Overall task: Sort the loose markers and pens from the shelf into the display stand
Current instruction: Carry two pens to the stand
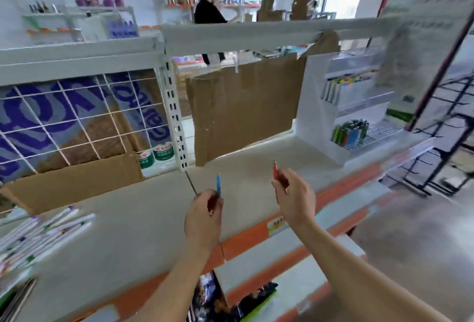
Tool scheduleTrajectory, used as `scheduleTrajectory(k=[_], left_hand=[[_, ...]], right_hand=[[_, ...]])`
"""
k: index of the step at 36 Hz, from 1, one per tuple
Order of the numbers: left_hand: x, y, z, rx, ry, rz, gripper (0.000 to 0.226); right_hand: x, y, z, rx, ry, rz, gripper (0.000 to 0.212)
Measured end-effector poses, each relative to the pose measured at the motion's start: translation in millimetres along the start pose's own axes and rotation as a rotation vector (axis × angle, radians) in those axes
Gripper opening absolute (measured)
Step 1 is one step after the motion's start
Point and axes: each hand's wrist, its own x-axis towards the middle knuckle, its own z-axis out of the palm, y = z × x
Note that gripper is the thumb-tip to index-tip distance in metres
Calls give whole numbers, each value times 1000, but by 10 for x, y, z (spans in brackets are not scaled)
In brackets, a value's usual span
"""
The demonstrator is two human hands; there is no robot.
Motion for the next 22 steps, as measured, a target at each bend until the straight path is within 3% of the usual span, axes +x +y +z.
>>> scheduleTrajectory(k=[6, 22], left_hand=[[-118, 613, 570, -30, -13, 98, 2], [-125, 1965, 2050, -120, -64, 151, 5]], right_hand=[[130, 644, -627, 5, 96, 20, 7], [690, 2069, -1866, -12, 236, 104, 7]])
